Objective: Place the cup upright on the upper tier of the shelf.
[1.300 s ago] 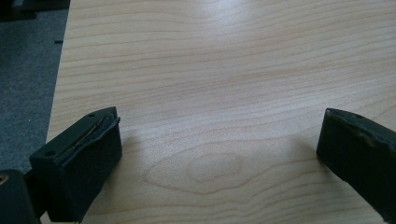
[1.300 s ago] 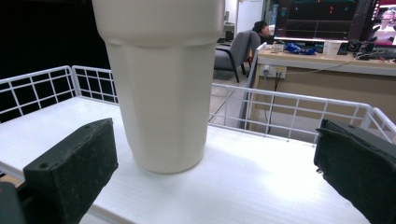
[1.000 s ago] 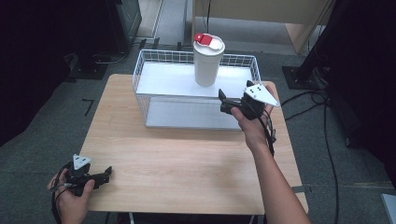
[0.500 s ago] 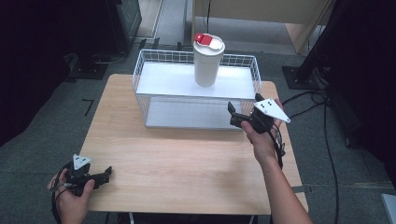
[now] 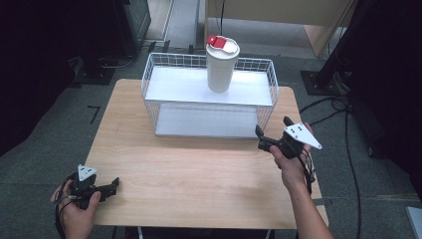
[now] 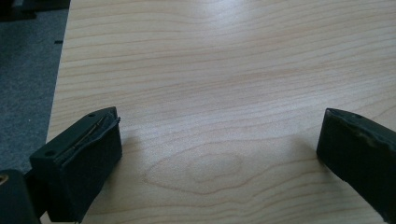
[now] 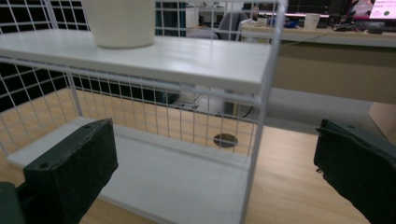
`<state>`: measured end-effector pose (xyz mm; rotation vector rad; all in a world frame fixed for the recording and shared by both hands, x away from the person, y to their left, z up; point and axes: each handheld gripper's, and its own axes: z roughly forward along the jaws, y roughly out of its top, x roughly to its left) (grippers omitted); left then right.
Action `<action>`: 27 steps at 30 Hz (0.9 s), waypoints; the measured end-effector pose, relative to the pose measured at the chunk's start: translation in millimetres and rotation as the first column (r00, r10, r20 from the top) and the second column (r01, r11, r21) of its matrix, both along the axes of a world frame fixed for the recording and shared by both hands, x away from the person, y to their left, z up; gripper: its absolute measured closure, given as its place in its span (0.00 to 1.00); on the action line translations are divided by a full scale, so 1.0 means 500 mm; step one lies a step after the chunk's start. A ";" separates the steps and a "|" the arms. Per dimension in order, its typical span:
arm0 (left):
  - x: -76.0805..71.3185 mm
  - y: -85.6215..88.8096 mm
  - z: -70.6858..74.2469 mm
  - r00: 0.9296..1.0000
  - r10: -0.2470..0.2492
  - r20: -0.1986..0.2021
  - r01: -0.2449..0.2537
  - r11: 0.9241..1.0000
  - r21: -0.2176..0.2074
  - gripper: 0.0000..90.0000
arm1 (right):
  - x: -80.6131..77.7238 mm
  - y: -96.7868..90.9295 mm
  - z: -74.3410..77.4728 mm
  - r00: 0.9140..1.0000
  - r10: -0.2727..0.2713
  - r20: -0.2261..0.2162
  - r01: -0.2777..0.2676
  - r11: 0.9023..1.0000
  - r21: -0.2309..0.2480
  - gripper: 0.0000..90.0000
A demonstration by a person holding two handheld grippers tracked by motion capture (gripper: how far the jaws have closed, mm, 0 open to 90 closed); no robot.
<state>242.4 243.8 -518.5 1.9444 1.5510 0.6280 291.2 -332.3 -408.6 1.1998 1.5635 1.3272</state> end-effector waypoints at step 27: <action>0.000 0.000 0.000 1.000 0.000 -0.001 0.000 1.000 -0.001 0.00 | -0.132 -0.114 -0.143 0.988 -0.074 -0.134 0.081 0.995 0.051 0.00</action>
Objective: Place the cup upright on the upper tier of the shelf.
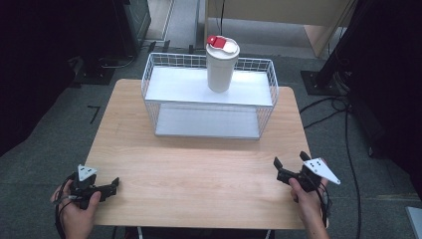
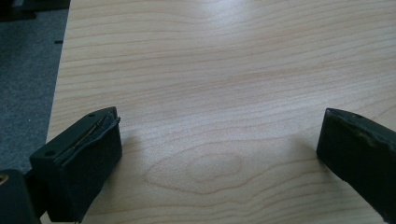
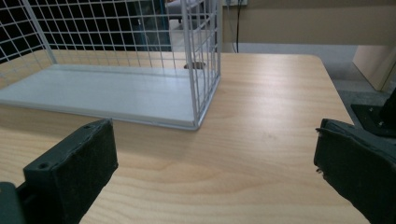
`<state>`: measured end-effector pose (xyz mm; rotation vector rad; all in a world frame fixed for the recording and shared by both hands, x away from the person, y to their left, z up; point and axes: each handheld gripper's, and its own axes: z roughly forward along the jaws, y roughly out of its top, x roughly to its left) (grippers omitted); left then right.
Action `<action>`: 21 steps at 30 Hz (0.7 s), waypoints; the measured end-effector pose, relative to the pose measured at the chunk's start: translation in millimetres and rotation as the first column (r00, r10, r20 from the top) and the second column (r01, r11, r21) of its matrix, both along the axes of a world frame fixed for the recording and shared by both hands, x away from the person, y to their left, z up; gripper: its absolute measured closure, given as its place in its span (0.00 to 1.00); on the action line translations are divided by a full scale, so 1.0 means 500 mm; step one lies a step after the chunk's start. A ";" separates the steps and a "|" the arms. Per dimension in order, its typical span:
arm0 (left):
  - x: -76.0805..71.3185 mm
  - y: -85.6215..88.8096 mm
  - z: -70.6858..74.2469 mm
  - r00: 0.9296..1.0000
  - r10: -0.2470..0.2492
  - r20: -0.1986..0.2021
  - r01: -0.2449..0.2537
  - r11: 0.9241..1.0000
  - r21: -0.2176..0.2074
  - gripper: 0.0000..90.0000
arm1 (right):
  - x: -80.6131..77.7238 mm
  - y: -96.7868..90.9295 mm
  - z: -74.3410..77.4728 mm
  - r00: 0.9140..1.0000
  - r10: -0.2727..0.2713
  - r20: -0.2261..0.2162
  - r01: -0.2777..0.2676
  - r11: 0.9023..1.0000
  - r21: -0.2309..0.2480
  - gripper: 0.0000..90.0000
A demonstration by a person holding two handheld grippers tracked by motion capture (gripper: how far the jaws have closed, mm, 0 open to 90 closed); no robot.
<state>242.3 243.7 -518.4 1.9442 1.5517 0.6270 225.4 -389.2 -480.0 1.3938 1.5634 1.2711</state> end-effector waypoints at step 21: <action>0.000 0.000 0.000 1.000 0.001 0.000 -0.001 1.000 -0.001 0.00 | -0.070 -0.075 -0.059 0.993 -0.057 -0.103 0.052 0.997 -0.055 0.00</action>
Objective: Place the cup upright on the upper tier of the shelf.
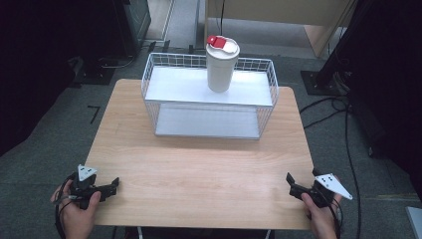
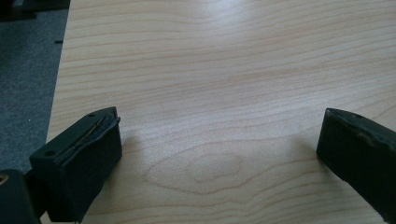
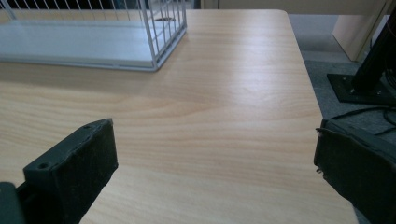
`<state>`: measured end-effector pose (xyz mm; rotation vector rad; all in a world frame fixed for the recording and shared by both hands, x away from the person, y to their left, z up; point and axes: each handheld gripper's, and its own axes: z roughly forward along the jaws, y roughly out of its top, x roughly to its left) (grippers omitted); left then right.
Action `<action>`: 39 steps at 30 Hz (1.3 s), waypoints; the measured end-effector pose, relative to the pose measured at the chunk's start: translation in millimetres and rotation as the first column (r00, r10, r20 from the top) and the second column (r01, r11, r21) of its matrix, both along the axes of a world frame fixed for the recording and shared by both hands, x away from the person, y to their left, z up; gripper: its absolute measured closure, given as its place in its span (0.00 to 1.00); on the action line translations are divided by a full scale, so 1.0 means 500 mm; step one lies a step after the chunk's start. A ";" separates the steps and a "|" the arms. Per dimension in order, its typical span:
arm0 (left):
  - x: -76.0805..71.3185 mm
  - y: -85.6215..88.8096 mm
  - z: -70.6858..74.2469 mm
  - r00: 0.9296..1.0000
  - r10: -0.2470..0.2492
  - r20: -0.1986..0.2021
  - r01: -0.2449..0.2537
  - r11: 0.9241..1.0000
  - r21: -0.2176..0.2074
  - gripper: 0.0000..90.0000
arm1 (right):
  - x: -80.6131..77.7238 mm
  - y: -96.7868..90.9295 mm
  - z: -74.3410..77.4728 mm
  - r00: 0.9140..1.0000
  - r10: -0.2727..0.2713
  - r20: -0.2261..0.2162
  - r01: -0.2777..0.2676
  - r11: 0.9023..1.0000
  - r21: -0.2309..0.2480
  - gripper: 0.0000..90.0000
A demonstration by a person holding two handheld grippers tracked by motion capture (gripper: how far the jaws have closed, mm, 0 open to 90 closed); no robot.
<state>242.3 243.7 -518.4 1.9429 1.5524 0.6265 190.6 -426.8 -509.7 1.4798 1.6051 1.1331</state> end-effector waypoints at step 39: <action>0.000 0.000 0.000 1.000 -0.002 -0.001 0.002 1.000 0.001 0.00 | -0.017 -0.085 -0.045 0.920 0.047 -0.389 -0.036 0.999 0.034 0.00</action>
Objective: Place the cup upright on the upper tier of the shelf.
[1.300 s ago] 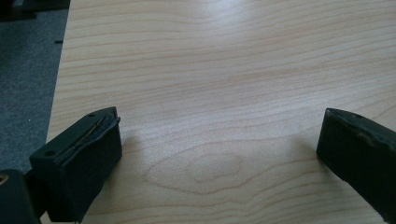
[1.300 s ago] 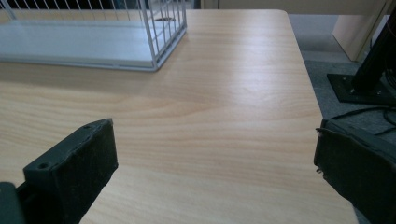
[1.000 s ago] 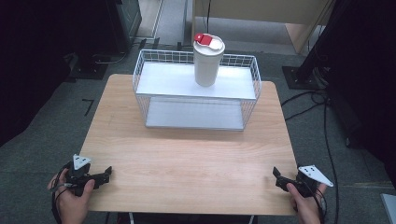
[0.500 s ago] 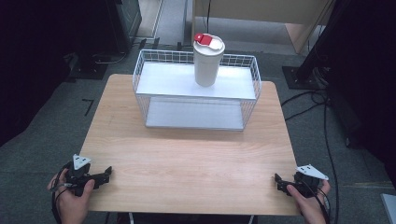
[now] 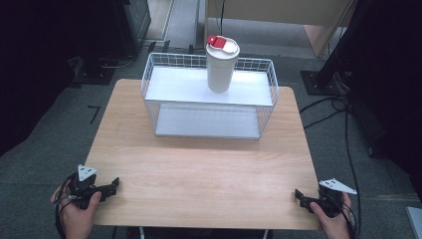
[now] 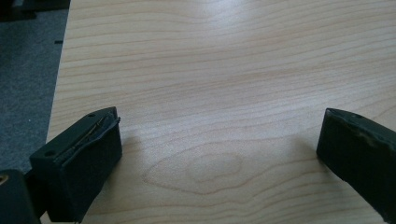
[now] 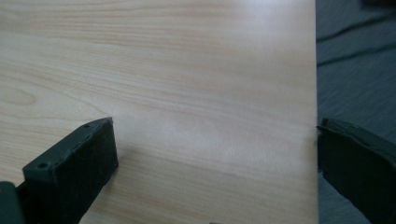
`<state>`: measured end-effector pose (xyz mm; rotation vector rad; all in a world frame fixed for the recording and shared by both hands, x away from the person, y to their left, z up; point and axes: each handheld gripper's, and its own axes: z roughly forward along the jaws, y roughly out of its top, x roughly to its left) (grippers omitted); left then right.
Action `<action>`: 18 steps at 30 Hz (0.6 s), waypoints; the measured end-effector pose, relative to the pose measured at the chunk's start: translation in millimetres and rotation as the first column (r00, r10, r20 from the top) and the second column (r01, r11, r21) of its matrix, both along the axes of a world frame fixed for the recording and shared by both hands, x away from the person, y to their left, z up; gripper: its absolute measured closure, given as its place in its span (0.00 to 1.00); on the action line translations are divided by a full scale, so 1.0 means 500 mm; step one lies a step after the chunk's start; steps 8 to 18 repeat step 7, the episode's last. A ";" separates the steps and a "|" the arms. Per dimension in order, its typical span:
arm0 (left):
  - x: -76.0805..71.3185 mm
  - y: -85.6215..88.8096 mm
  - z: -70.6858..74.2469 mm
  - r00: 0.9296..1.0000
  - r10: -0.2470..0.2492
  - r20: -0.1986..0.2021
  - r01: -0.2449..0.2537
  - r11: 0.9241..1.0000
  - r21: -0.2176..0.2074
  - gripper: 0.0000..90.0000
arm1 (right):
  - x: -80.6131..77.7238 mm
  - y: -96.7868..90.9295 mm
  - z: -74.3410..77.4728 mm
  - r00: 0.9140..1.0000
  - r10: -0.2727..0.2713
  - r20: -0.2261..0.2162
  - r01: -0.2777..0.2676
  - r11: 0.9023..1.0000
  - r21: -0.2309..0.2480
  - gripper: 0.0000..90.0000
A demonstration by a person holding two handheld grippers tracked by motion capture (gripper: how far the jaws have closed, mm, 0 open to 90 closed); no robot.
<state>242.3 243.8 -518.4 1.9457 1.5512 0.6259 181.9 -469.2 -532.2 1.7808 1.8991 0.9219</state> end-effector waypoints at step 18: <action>0.000 0.000 0.000 1.000 0.002 0.001 -0.002 1.000 -0.001 0.00 | -0.007 0.013 0.004 0.999 0.010 0.043 -0.006 0.997 -0.080 0.00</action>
